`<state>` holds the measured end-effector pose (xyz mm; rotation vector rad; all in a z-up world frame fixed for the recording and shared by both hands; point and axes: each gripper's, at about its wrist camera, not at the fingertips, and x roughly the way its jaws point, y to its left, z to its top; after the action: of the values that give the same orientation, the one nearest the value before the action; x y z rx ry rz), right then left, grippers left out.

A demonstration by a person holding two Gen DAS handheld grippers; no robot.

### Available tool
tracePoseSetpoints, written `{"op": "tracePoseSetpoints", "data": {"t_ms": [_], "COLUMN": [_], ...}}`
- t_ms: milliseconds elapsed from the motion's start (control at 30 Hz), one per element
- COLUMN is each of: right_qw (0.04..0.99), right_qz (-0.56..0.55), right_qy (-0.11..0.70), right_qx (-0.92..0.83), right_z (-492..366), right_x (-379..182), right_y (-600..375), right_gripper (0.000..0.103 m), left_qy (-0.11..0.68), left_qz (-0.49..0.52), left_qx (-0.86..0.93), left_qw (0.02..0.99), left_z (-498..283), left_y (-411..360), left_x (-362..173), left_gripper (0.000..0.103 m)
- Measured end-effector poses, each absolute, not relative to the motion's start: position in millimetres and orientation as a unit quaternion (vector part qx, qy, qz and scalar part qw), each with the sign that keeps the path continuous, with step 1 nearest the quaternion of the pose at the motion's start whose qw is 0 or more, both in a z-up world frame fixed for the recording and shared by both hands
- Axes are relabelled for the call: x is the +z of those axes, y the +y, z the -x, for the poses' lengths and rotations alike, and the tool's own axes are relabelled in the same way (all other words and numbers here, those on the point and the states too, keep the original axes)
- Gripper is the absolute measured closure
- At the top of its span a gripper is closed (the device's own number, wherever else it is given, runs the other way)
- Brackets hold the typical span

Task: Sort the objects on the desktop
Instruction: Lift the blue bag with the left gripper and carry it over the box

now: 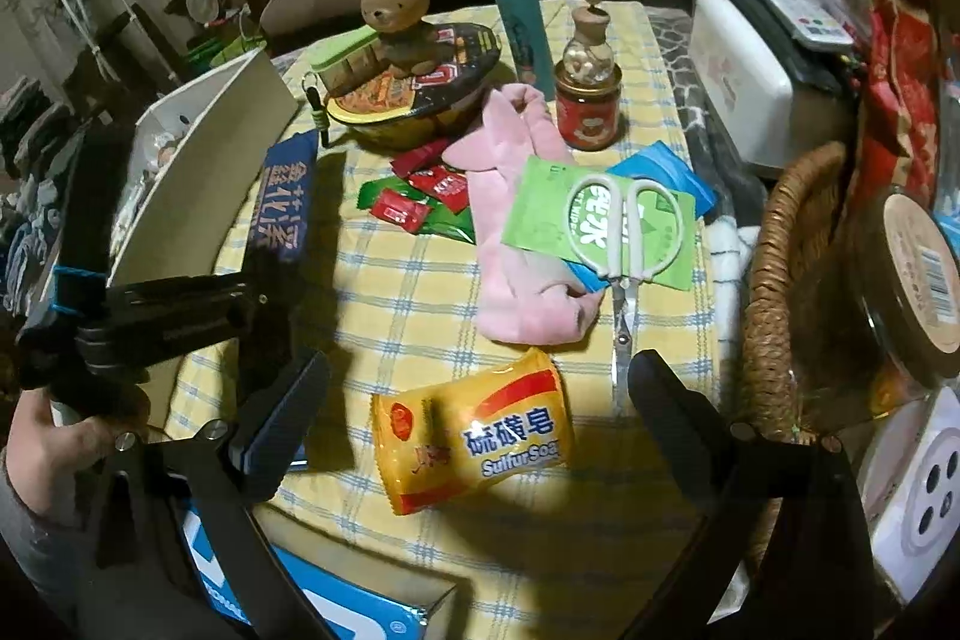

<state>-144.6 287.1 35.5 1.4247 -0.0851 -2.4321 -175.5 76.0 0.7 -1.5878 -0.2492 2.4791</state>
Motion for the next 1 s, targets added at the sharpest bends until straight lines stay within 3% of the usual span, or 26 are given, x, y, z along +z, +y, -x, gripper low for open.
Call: {"op": "tracePoseSetpoints", "data": {"t_ms": [300,433,600,800,833,867,933,1000], "right_qw": [0.225,0.279,0.360,0.411,0.414,0.420,0.434,0.445], "right_qz": [-0.483,-0.460,-0.441,-0.456,-0.460,-0.466,-0.476,-0.480], "right_qy": [-0.105,-0.109,-0.086,-0.047,-0.043,-0.037,-0.035,-0.026], "right_qx": [-0.840,-0.836,-0.817,-0.788,-0.784,-0.778,-0.765,-0.756], "right_z": [136,121,88,63,62,62,64,68], "right_x": [56,85,113,110,108,106,104,106], "right_y": [277,259,207,130,120,107,87,65], "right_gripper": [0.007,0.030,0.030,0.030,0.038,0.063,0.093,0.093], "left_qy": [-0.098,-0.101,-0.112,-0.180,-0.190,-0.202,-0.224,-0.247], "left_qz": [0.502,0.487,0.462,0.437,0.432,0.429,0.422,0.413], "left_qx": [0.848,0.856,0.869,0.872,0.873,0.872,0.870,0.869], "left_qw": [0.137,0.142,0.138,0.126,0.125,0.123,0.119,0.111], "left_z": [158,145,126,100,96,92,85,78], "left_y": [66,52,26,-31,-41,-54,-79,-108], "left_x": [54,80,111,130,132,133,134,135], "left_gripper": [0.075,0.075,0.075,0.075,0.075,0.075,0.075,0.075]}}
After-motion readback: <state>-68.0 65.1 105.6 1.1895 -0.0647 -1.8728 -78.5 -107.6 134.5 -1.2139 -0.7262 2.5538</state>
